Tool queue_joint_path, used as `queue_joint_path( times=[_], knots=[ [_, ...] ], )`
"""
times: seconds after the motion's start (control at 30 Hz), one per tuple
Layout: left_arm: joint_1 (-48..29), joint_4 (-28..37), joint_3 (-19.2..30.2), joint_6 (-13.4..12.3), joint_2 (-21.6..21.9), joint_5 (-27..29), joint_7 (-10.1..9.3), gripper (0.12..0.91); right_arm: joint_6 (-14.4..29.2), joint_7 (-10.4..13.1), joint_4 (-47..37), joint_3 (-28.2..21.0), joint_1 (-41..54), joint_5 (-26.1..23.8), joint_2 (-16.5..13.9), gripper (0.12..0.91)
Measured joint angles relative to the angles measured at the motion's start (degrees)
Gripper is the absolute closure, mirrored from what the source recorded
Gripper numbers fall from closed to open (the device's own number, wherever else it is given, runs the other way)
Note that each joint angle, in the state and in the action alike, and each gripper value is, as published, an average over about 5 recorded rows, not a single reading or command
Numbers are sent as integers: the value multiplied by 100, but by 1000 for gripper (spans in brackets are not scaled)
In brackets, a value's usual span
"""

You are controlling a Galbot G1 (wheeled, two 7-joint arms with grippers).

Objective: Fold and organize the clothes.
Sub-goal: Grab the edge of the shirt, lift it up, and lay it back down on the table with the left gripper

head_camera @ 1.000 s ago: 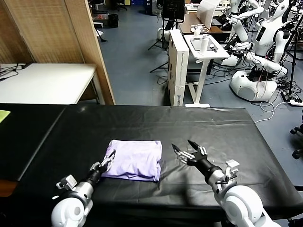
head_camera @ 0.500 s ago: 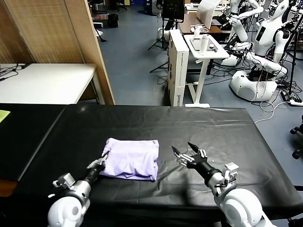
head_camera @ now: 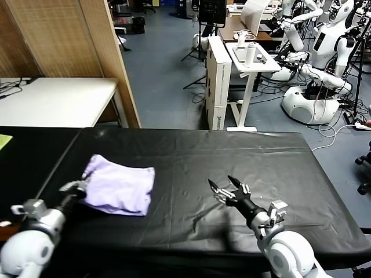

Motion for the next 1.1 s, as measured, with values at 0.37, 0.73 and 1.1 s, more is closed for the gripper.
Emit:
queue_joint_path(
  times=[0.37,0.73,1.1],
  knots=[
    [268,-705,-643,269,729,732,-221,853,27,16,-91,-40,-22,99,75,118],
    [-207,-1101,1361,537,-784,1547,-545,853,25,33,52,125,-283,6,70,118],
    [-386,-414,2869,403,-2225,2016,-680,790,-193,158,44,-98,-132,228,107,118]
  ],
)
